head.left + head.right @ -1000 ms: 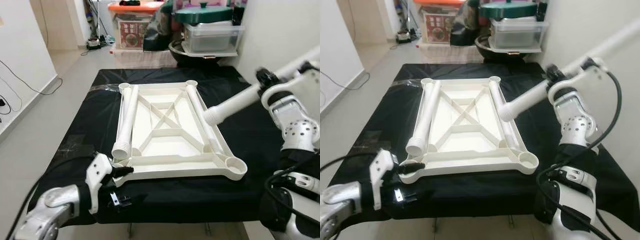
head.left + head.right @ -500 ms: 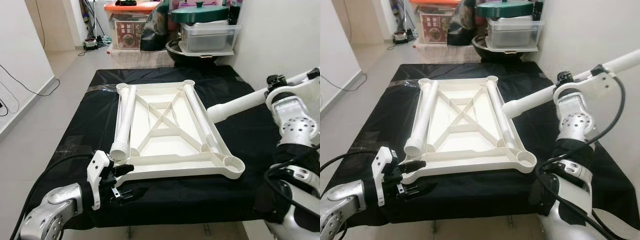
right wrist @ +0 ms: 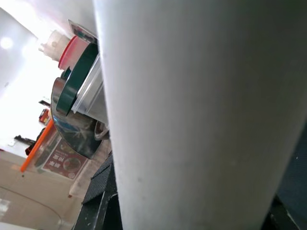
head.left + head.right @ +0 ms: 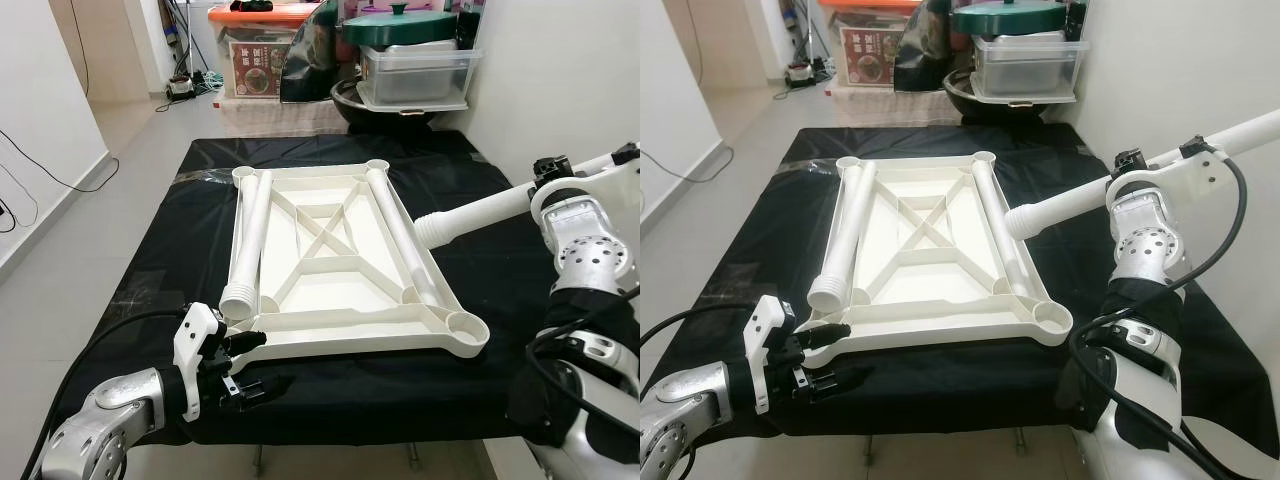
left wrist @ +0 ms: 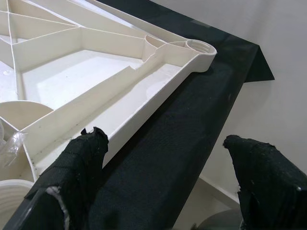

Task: Building children table

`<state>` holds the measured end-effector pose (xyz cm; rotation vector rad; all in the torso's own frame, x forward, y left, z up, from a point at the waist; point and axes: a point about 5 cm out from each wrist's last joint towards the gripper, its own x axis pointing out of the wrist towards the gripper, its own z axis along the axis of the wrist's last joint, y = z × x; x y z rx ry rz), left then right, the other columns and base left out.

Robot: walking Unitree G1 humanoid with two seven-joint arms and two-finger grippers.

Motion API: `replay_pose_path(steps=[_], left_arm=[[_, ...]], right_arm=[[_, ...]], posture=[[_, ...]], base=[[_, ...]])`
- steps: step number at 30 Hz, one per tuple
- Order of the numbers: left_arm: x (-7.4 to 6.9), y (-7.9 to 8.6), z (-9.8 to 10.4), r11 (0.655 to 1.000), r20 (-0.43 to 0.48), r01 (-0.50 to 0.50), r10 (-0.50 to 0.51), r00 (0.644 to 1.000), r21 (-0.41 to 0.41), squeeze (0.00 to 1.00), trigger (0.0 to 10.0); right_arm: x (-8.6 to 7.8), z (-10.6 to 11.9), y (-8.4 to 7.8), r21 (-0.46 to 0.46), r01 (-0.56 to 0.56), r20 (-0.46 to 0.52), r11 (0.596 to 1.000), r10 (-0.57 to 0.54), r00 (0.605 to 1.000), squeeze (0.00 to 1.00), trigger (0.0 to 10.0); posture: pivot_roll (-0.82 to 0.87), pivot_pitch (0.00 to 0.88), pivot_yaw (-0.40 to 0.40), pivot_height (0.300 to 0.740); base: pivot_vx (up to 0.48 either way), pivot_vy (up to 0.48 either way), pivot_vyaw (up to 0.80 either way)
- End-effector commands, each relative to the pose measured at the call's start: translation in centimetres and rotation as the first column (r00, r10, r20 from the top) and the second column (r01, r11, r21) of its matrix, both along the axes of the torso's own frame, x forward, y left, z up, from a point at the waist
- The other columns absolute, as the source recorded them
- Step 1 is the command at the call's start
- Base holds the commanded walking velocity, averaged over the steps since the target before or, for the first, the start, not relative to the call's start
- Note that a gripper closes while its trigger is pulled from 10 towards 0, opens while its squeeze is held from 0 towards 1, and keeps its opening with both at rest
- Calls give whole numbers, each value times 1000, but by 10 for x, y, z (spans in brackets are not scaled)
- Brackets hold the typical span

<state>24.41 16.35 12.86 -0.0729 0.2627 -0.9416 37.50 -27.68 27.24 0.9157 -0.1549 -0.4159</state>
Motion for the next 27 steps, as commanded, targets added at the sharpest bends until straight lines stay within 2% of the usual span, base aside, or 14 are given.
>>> replay_pose_path(steps=[1,7,9,10,12,15,18,20,22,27], left_arm=[[0,-2,0,1000,-6,9,-9,1000,0,0,10000],[2,-3,1,1000,15,3,-4,1000,21,0,10000],[8,-5,1,988,90,-22,8,996,156,0,10000],[8,-5,1,988,90,-22,8,996,156,0,10000],[26,-7,6,947,219,-114,48,975,300,0,10000],[44,-13,18,916,316,-185,68,946,356,0,10000],[44,-13,18,916,316,-185,68,946,356,0,10000],[55,-21,27,880,394,-202,19,919,430,0,10000],[65,-25,34,840,466,-238,-20,885,488,0,10000],[78,-28,37,823,506,-297,13,862,485,0,10000]], right_arm=[[0,5,2,-9,12,18,1000,-12,1000,0,0],[2,9,16,-45,-40,39,998,42,998,0,0],[3,19,42,-132,-145,89,981,157,984,0,0],[3,19,42,-132,-145,89,981,157,984,0,0],[-1,27,83,-230,-283,131,931,317,939,0,0],[-9,30,123,-297,-403,157,866,460,874,0,0],[-9,30,123,-297,-403,157,866,460,874,0,0],[-17,31,152,-367,-480,158,797,562,812,0,0],[-25,29,171,-407,-527,149,746,624,767,0,0],[-32,26,181,-409,-560,145,721,657,740,0,0]], posture=[[40,0,-8,740],[38,0,-12,740],[35,0,-13,740],[35,0,-13,740],[27,0,-9,740],[21,0,-6,740],[21,0,-6,740],[10,0,2,740],[10,0,2,740],[-8,0,16,740]], base=[[0,0,0],[0,0,0],[0,0,0],[0,0,0],[0,0,0],[0,0,0],[0,0,0],[0,0,0],[0,0,0],[0,0,0]])
